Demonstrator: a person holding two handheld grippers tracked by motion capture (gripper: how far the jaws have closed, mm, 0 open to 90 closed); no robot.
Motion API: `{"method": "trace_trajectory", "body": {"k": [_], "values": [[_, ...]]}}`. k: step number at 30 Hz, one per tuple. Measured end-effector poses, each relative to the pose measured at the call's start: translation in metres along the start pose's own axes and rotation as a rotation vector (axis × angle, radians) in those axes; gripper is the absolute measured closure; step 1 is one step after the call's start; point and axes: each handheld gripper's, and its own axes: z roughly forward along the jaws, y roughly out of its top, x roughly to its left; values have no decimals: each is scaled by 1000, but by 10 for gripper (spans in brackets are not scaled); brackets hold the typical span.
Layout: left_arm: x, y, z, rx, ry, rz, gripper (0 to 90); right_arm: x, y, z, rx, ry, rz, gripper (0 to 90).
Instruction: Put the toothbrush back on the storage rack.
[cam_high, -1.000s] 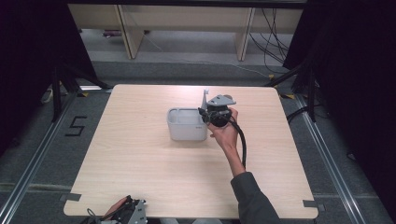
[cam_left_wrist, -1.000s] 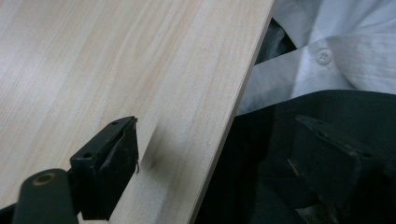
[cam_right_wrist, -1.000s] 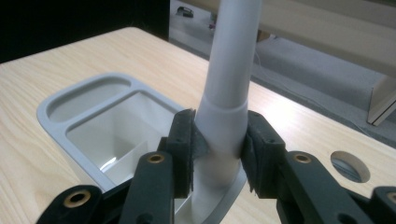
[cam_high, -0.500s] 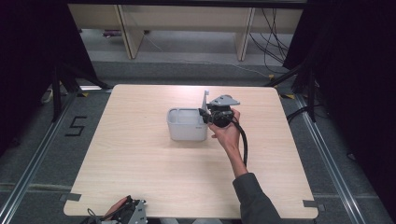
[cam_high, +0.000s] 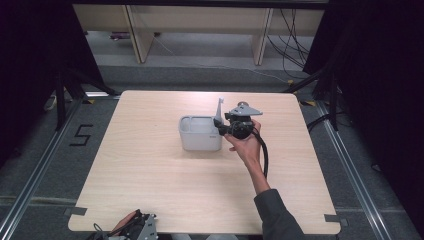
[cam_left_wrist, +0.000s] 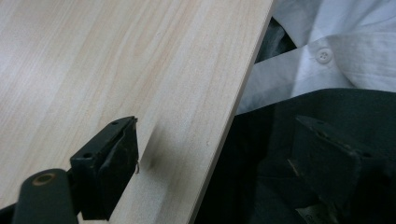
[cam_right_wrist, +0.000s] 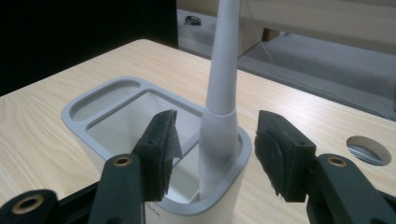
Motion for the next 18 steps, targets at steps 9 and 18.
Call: {"method": "trace_trajectory", "body": {"k": [9,18], "values": [[2,1,-3,38,-36,17,152,1,-1,-7,1,7,-8,473],[2,1,-3,36,-31,16,152,-1,-4,-12,5,7,0,457]]}}
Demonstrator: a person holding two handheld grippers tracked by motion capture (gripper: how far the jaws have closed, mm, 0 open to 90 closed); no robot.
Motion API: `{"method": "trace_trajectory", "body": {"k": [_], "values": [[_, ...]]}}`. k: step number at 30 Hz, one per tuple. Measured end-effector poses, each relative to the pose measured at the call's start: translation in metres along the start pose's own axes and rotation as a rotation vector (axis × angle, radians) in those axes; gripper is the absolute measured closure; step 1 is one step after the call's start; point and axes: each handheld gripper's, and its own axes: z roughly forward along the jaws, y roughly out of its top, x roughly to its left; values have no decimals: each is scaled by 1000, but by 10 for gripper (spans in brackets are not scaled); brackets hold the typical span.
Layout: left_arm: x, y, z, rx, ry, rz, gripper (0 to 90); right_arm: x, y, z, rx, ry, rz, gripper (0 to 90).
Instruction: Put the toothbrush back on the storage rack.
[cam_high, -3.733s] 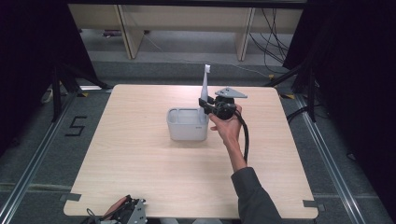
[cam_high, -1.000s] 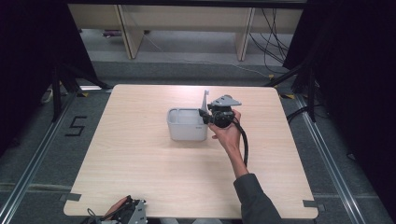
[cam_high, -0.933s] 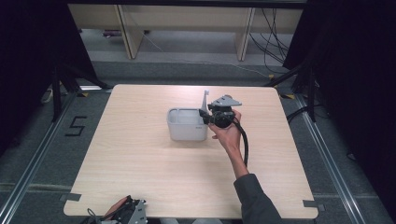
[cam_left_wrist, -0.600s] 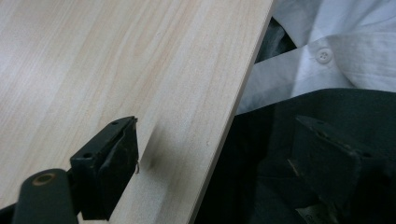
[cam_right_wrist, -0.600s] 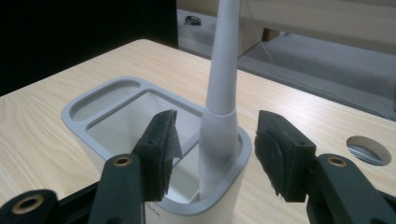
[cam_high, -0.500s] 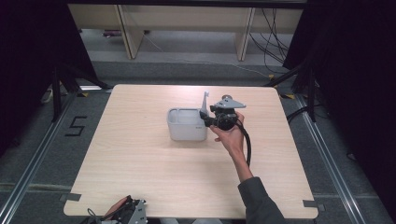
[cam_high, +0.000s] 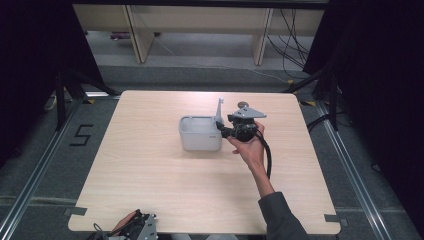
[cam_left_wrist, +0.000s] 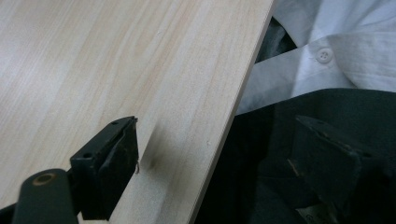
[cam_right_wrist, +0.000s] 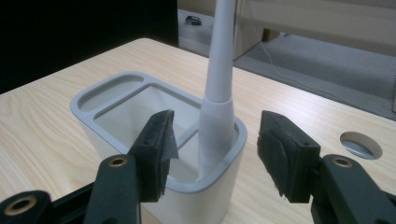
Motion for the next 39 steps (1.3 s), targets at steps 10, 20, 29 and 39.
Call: {"method": "trace_trajectory", "body": {"k": [10,20,29,39], "values": [[0,0,-1,4,-4,1,152,-1,-3,-5,-2,-9,2,400],[-3,-1,2,-41,34,-18,152,0,-5,-8,6,-7,34,362],[-3,-1,2,-41,33,-18,152,2,-4,-12,11,11,24,337],[-3,-1,2,-41,36,-16,152,3,-11,-20,22,31,41,331]]}}
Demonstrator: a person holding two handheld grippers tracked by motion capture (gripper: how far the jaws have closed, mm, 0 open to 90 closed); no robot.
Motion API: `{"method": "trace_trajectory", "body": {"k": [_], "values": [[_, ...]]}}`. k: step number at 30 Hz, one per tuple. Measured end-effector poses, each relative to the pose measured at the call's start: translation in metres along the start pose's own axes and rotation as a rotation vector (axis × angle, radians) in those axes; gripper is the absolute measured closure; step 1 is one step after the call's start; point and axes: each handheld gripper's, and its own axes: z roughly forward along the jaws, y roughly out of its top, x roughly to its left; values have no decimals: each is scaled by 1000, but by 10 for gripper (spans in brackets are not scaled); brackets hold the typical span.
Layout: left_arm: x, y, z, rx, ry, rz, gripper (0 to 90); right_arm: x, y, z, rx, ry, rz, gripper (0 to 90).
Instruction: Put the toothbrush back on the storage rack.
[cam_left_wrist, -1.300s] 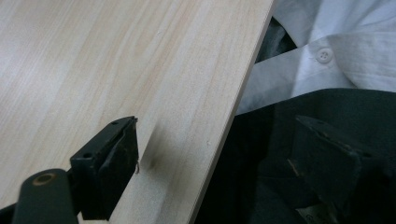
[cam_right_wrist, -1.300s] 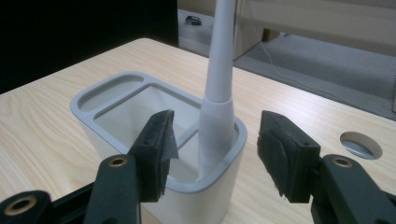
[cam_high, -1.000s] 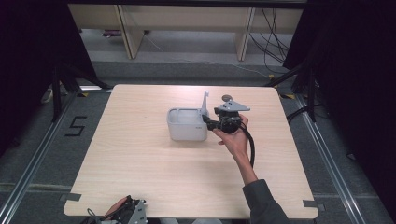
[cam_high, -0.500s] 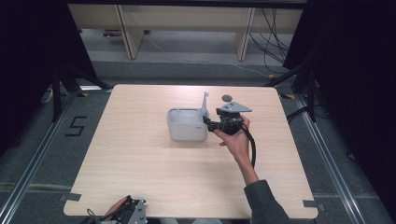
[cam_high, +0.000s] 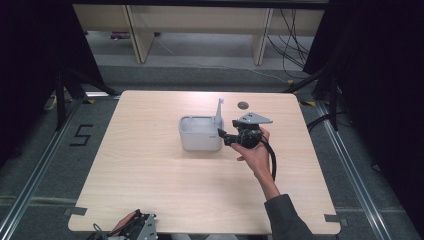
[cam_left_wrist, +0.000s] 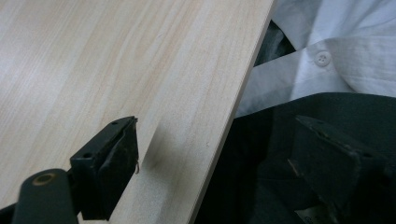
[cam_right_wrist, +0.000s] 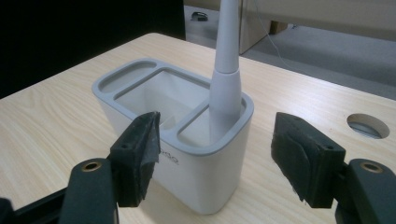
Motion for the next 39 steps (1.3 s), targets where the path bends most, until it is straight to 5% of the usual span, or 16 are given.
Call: {"method": "trace_trajectory", "body": {"k": [26,34,39], "values": [[-1,0,0,-7,2,-7,152,12,-11,-13,14,28,-20,295],[0,0,0,1,-1,0,152,17,-17,-19,28,39,-66,283],[0,0,0,1,-1,0,152,21,-21,-24,36,52,-46,275]]}}
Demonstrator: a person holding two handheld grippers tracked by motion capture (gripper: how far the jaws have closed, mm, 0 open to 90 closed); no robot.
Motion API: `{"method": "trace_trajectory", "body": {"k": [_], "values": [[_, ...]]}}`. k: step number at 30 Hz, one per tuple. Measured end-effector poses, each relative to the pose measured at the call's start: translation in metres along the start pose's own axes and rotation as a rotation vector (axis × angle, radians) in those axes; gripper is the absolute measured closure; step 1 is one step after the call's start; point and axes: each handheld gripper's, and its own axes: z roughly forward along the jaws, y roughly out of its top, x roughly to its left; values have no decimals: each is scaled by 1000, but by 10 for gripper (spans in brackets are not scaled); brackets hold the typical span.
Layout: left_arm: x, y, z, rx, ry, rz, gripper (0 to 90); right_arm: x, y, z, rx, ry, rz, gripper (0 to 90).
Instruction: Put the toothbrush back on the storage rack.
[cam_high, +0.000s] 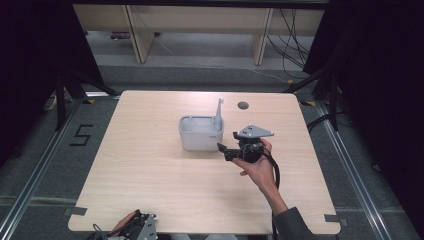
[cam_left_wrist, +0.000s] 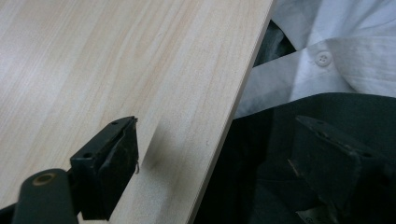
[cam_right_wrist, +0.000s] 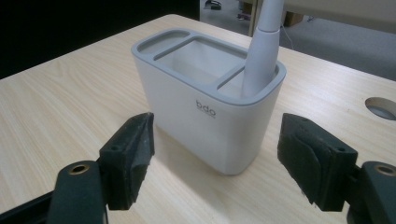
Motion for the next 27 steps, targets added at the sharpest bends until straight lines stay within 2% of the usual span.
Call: {"method": "trace_trajectory", "body": {"k": [2,3,4,9,13,16,17,18,19,20,21,23,27], "values": [[0,0,0,-3,2,-4,151,1,-2,-2,-4,-1,1,270],[0,0,0,2,-1,1,151,4,-3,-3,2,-2,23,268],[0,0,0,1,0,0,152,2,-3,-4,3,8,-15,266],[0,0,0,-3,3,-4,151,7,-7,-9,17,2,12,259],[0,0,0,-1,1,-2,151,7,-9,-10,11,12,-19,255],[0,0,0,-3,3,-5,151,9,-10,-11,17,13,-19,253],[0,0,0,1,-1,-1,151,11,-11,-12,20,14,-2,253],[0,0,0,1,-1,-1,152,11,-12,-13,15,17,-16,252],[0,0,0,0,1,-1,152,12,-14,-14,25,22,2,251],[0,0,0,1,0,-1,152,12,-15,-15,15,12,-12,251],[0,0,0,1,0,-1,152,12,-16,-16,20,25,-13,250],[0,0,0,0,1,-1,152,13,-21,-21,34,25,3,251],[0,0,0,0,1,-3,152,13,-27,-24,34,29,-5,249]]}}
